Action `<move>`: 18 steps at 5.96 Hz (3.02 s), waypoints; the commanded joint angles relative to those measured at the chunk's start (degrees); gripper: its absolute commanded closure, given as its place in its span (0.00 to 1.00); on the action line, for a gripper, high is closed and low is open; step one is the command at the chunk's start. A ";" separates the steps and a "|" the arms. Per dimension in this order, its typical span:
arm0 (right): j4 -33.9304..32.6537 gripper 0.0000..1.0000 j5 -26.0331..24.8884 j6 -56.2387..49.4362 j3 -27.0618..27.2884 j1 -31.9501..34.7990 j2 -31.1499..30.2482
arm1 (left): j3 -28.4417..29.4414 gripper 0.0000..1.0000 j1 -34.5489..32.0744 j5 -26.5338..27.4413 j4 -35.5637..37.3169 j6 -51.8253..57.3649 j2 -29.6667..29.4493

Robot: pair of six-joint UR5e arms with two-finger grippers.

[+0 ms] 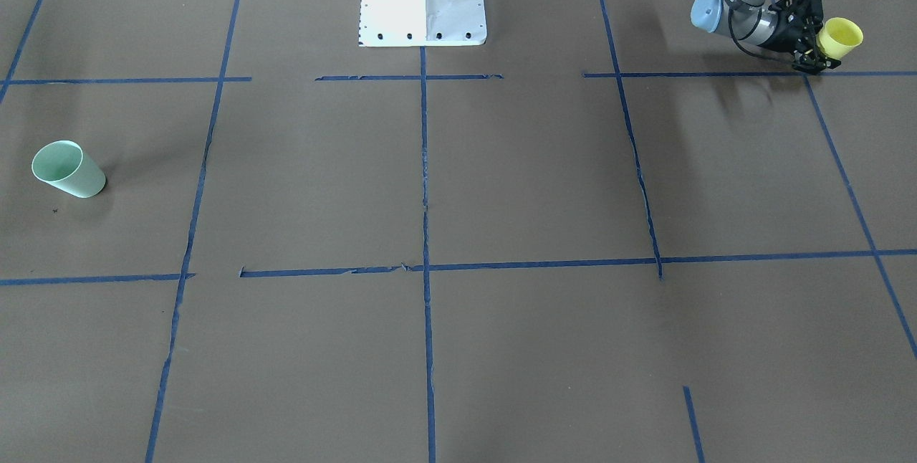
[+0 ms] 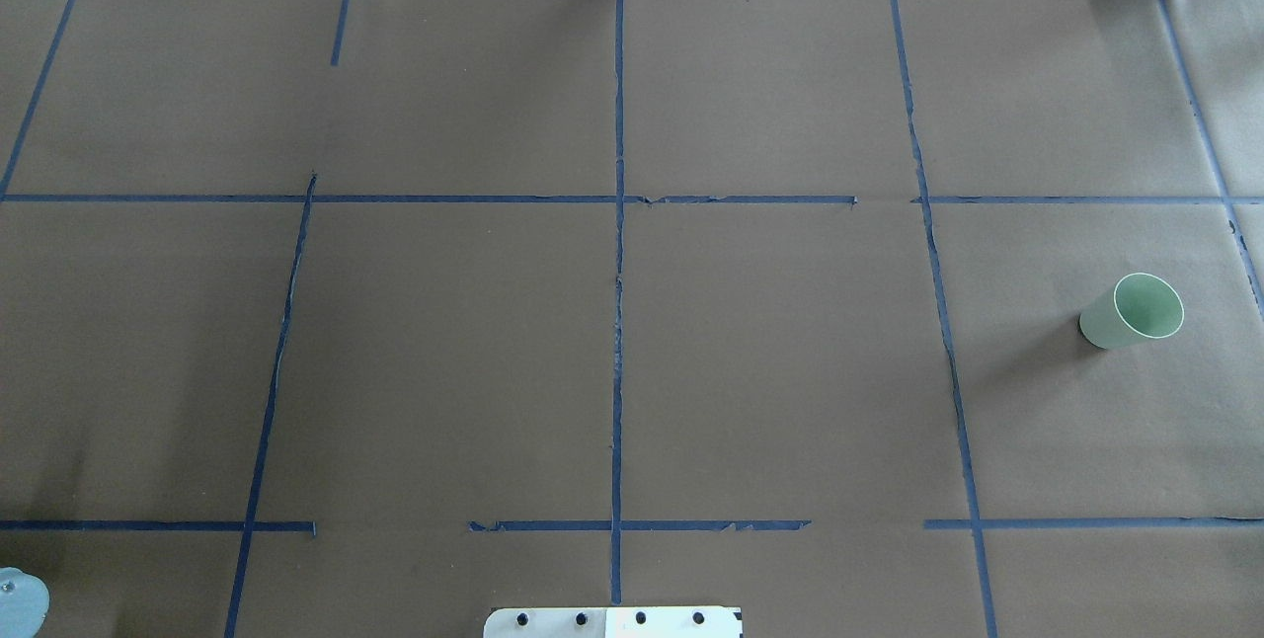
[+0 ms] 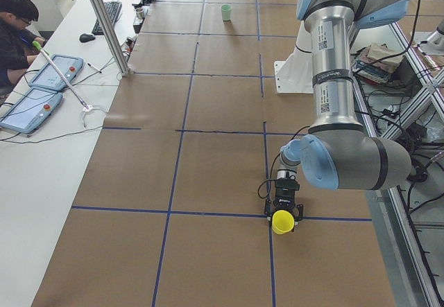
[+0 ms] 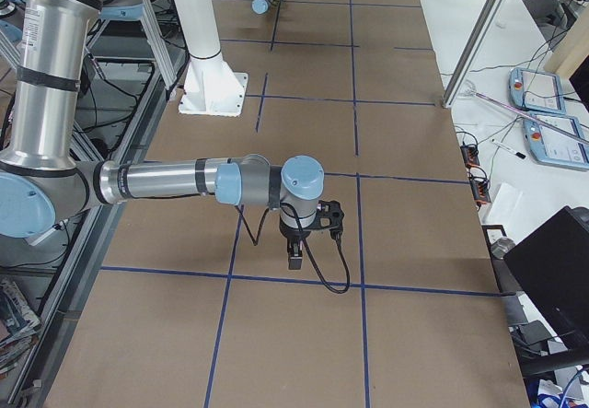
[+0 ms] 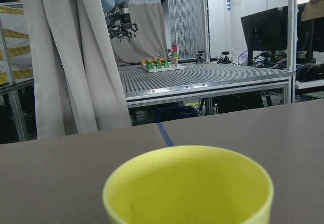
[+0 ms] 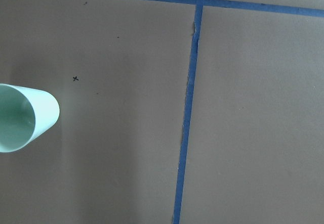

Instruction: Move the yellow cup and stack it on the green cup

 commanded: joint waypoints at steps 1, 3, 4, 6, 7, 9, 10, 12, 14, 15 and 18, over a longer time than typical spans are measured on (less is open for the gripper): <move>-0.08 0.00 0.00 0.09 0.27 0.00 0.00 | -1.38 0.65 -0.52 1.25 0.31 1.52 0.11; -0.08 0.00 0.09 0.09 0.18 0.00 0.00 | -2.10 0.67 -6.82 6.04 0.31 8.27 1.60; -0.17 0.00 0.17 0.18 0.09 0.00 0.00 | -2.10 0.66 -13.30 11.48 0.22 13.70 1.60; -0.17 0.00 0.18 0.09 -0.17 0.00 0.00 | -1.92 0.66 -23.34 21.16 -3.78 25.65 0.81; -0.17 0.00 0.18 0.09 -0.26 0.00 0.00 | -1.57 0.66 -26.77 25.29 -8.95 32.58 0.72; -0.17 0.00 0.18 0.09 -0.26 0.00 0.00 | -0.17 0.66 -36.08 26.30 -31.64 58.61 -1.02; -0.17 0.00 0.26 0.18 -0.26 0.00 0.00 | 0.27 0.66 -38.65 26.13 -42.47 70.15 -3.12; -0.17 0.00 0.61 0.18 -0.26 0.00 0.00 | 0.28 0.68 -40.69 25.69 -50.12 83.32 -13.37; -0.17 0.00 1.41 0.18 -0.26 0.00 0.00 | -0.69 0.82 -40.52 25.34 -51.64 85.11 -26.98; -0.17 0.00 1.58 0.27 -0.26 0.00 0.00 | 0.53 0.80 -40.00 25.51 -51.89 96.00 -32.44; -0.08 0.00 2.28 0.00 0.09 -0.09 0.96 | 3.76 0.77 -33.86 23.50 -53.30 109.55 -49.48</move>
